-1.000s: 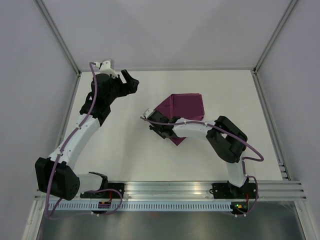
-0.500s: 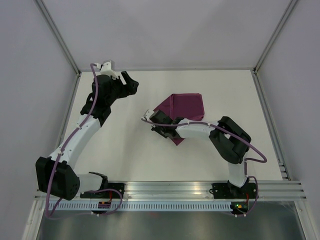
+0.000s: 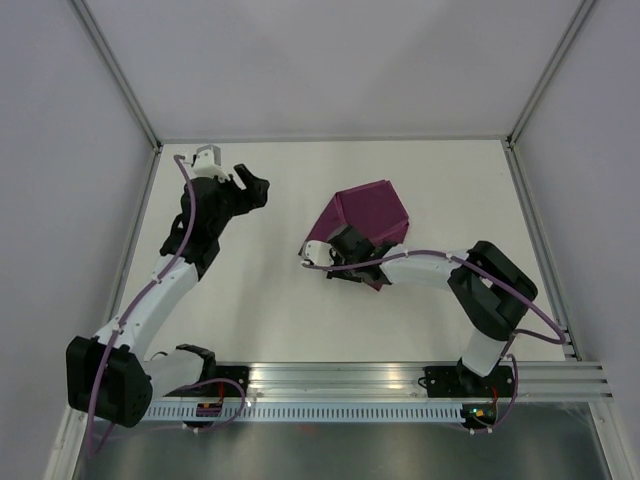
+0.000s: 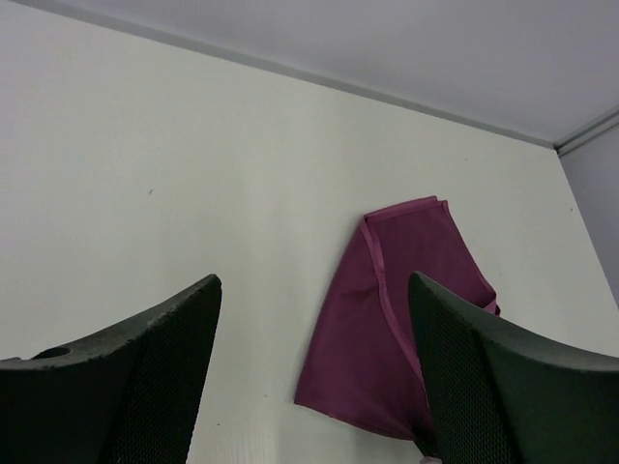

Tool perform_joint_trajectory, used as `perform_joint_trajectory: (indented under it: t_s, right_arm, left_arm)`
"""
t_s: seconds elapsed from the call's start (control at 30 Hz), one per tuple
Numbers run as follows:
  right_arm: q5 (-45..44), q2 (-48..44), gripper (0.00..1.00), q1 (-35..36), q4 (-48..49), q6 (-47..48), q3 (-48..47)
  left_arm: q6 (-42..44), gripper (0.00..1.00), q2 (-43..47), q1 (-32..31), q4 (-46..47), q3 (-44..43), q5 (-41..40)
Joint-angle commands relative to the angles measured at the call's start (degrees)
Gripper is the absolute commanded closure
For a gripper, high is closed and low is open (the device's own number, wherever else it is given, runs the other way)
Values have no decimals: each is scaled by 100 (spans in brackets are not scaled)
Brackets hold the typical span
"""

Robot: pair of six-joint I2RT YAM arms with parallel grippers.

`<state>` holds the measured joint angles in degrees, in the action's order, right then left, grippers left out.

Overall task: Fold the napkin, place the utensils inside, and roll it up
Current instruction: Roll the napkin with the utensil

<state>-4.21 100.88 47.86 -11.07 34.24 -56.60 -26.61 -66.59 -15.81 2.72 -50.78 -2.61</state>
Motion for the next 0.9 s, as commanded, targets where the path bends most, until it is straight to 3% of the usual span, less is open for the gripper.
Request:
perform_joint_trajectory:
  t_s: [0.0, 0.13, 0.27, 0.33, 0.43, 0.47, 0.53, 0.7, 0.87]
  right_arm:
    - [649, -51, 100, -83, -668, 802, 482]
    - [895, -288, 100, -83, -677, 1260, 799]
    - [1088, -437, 100, -83, -782, 1690, 1036]
    - [1150, -516, 99, -83, -826, 1761, 1194]
    - [1360, -622, 100, -101, -940, 1849, 1336]
    - [1413, -605, 100, -101, -1045, 1850, 1344]
    - [1607, -552, 100, -162, -1143, 1850, 1292]
    - [1870, -368, 100, -277, -1345, 1876, 1187]
    - [2134, -166, 100, -452, -1617, 1884, 1002]
  left_arm:
    - [-187, 18, 531, 8, 815, 463, -231]
    - [-99, 18, 1235, -281, 1763, 1447, -748]
    - [498, 18, 1798, -1298, 2837, 2544, -1933]
    - [911, 21, 1991, -1529, 3487, 2958, -1945]
    - [1447, 24, 2132, -1802, 5041, 3881, -1953]
    - [1570, 24, 2132, -1855, 6020, 4362, -1988]
    - [1922, 23, 1975, -1864, 6791, 4743, -1980]
    - [2834, 21, 1439, -1934, 6875, 4517, -892]
    - [3520, 19, 868, -2057, 7488, 4323, -916]
